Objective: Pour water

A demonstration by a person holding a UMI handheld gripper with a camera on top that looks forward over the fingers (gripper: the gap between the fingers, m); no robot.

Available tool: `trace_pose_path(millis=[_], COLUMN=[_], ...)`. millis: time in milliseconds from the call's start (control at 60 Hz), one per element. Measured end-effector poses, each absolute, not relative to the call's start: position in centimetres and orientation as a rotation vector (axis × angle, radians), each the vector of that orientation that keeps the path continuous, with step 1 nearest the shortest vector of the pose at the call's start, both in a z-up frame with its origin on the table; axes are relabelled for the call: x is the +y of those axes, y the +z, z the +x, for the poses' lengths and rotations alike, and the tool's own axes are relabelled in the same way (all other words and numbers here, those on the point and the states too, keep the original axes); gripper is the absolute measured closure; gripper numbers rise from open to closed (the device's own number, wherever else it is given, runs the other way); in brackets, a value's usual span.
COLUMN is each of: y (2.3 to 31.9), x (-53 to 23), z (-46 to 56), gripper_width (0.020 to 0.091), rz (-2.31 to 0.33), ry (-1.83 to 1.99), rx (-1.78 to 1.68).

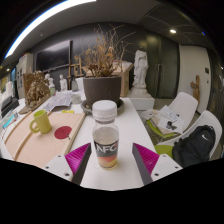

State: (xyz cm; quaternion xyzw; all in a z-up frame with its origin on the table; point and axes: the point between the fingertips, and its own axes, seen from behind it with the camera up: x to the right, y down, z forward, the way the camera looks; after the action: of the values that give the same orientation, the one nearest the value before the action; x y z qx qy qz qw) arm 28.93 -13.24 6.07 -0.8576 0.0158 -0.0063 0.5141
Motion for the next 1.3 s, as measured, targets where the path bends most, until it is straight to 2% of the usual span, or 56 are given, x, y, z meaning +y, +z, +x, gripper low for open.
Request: trace_pose_path(millis=[67, 150, 283, 367, 533, 600, 700, 850, 1033, 1133, 1300], y=[4.9, 3.9, 3.2, 3.2, 3.0, 3.2, 5.4, 11.7, 18.2, 20.0, 19.2], x=[-11.6, -10.4, -9.2, -8.8, -8.6, -8.6, -7.8, -5.4, -0.5, 1.9, 4.7], z=[28.4, 28.1, 27.7, 28.2, 28.1, 28.4, 28.7, 28.4, 22.7, 18.8, 13.4], gripper_width=[0.0305, 0.0396, 0.0666, 0.0693, 0.0829, 0.0847, 0.0847, 0.0846, 0.0847, 0.0847, 0.0846], rz=[-2.048, -2.039, -2.020, -2.005, -2.024, -2.042, -2.034, -1.989, -1.811, -1.685, -1.504], ry=[0.014, 0.026, 0.029, 0.006, -0.027, -0.093, -0.237, -0.542, -0.936, -1.114, -1.325], rx=[0.020, 0.001, 0.009, 0.043, 0.089, 0.079, 0.037, -0.085, -0.406, -0.604, -0.925])
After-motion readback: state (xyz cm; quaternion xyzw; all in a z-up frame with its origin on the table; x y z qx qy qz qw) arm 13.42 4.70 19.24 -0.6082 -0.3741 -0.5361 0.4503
